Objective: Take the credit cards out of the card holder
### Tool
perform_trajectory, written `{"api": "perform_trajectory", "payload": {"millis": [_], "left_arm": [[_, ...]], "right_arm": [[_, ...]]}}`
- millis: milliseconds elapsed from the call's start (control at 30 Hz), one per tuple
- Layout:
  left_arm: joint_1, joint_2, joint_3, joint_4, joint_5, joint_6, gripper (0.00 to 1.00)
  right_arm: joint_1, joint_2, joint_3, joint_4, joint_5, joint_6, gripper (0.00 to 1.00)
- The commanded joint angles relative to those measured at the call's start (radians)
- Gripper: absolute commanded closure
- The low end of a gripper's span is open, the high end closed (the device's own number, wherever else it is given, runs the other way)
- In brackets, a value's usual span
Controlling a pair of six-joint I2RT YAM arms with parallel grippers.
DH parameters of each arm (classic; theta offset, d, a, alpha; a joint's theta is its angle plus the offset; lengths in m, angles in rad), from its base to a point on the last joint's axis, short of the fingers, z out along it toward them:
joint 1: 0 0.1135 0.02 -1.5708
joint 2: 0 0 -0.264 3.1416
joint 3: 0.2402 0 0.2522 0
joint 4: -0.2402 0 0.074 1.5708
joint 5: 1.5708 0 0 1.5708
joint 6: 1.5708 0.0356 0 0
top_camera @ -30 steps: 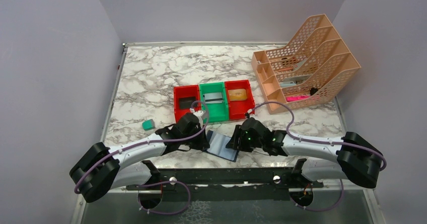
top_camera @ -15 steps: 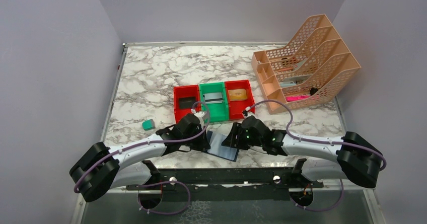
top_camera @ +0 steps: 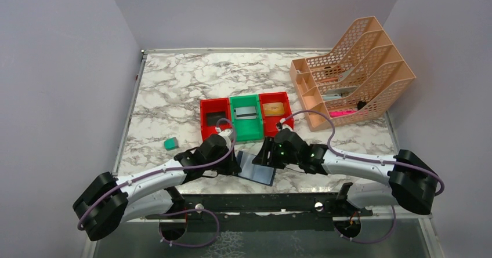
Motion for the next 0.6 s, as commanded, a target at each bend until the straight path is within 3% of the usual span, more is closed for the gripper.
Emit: {"api": "perform_trajectory", "payload": {"millis": [0, 267, 567], "left_arm": [[-0.008, -0.051, -0.026, 0.023, -0.045, -0.038, 1.0], [-0.008, -0.037, -0.015, 0.018, -0.032, -0.021, 1.0], [-0.007, -0.042, 0.008, -0.025, -0.073, 0.006, 0.66]], "right_arm": [[0.004, -0.02, 0.032, -0.197, 0.086, 0.026, 0.4], [0.005, -0.057, -0.038, -0.18, 0.047, 0.09, 0.39], [0.004, 0.023, -0.044, -0.101, 0.043, 0.084, 0.39]]}}
